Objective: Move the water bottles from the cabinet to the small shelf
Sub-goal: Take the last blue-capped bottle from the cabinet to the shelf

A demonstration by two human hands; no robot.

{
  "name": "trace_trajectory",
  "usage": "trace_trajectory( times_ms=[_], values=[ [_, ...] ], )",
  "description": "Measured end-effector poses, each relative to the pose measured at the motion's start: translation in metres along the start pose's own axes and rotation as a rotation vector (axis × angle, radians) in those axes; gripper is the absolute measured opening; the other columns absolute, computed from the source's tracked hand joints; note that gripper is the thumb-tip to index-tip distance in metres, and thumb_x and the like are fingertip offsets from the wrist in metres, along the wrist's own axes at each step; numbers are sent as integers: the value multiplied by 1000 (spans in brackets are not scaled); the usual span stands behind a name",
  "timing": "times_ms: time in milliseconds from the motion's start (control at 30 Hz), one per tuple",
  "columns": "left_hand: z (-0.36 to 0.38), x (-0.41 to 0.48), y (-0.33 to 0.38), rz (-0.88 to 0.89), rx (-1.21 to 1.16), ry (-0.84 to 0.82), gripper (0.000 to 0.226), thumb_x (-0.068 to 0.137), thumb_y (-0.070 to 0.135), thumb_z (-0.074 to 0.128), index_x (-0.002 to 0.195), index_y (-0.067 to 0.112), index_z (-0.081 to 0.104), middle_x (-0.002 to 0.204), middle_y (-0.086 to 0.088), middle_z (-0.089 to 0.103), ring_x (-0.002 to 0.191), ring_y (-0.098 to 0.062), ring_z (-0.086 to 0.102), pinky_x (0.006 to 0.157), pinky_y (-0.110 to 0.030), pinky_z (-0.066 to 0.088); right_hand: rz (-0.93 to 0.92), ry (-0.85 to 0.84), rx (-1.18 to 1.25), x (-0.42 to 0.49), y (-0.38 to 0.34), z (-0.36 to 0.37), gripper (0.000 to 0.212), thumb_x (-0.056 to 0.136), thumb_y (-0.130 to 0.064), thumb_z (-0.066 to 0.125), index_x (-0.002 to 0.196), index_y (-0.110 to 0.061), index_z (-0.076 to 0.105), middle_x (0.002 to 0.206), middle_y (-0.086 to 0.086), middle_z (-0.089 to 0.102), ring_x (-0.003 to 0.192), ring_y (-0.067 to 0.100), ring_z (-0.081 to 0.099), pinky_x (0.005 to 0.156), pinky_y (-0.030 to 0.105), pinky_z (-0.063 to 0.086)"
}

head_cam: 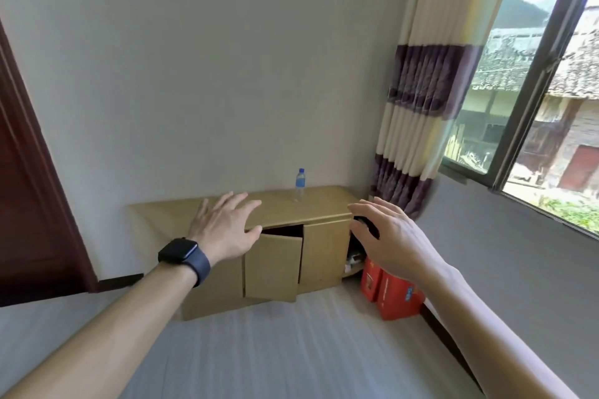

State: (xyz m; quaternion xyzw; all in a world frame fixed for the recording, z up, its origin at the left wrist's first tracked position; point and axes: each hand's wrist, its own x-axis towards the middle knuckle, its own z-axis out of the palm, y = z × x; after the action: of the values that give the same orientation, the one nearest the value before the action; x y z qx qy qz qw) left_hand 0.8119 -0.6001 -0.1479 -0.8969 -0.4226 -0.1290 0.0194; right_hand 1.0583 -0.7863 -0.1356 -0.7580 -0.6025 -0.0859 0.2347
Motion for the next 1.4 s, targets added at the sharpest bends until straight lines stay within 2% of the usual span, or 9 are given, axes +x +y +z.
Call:
trace_trajectory(
  times_ms=[300, 400, 600, 833, 1267, 1400],
  values=[
    [65, 192, -39, 44, 25, -28, 60, 93, 57, 41, 149, 40, 27, 160, 6, 22, 148, -20, 13, 118, -55, 13, 20, -11, -19, 168, 72, 83, 44, 98, -54, 40, 139, -41, 49, 148, -16, 45, 148, 10, 23, 119, 37, 26],
    [86, 263, -53, 30, 34, -6, 59, 93, 56, 41, 148, 39, 29, 159, 5, 24, 148, -20, 15, 117, -54, 14, -26, -12, -20, 240, 102, 110, 51, 95, -62, 31, 138, -40, 49, 145, -19, 48, 146, 10, 27, 118, 40, 29],
    [114, 387, -80, -23, 62, 4, 58, 95, 54, 40, 149, 36, 30, 160, 5, 22, 148, -19, 13, 117, -52, 15, -15, -36, 5, 377, 146, 145, 42, 99, -50, 41, 140, -42, 46, 149, -19, 43, 148, 9, 20, 120, 36, 24],
    [163, 513, -107, -45, 60, -69, 58, 97, 52, 38, 151, 36, 25, 162, 4, 15, 149, -19, 7, 118, -52, 10, -17, -117, 18, 491, 195, 210, 44, 99, -52, 38, 142, -43, 42, 151, -19, 41, 148, 8, 19, 120, 35, 24],
    [312, 741, -165, 22, 77, -228, 60, 98, 48, 38, 153, 34, 19, 164, 1, 3, 150, -21, -3, 118, -55, 2, 72, -277, 27, 697, 284, 372, 44, 100, -50, 37, 142, -42, 43, 150, -18, 42, 147, 9, 22, 117, 34, 27],
    [347, 810, -172, 67, 125, -241, 61, 98, 45, 38, 154, 34, 15, 164, -1, -6, 150, -24, -11, 118, -56, -3, 121, -306, 53, 744, 313, 415, 40, 98, -48, 43, 137, -41, 48, 142, -18, 50, 141, 12, 33, 113, 34, 34]
  ],
)
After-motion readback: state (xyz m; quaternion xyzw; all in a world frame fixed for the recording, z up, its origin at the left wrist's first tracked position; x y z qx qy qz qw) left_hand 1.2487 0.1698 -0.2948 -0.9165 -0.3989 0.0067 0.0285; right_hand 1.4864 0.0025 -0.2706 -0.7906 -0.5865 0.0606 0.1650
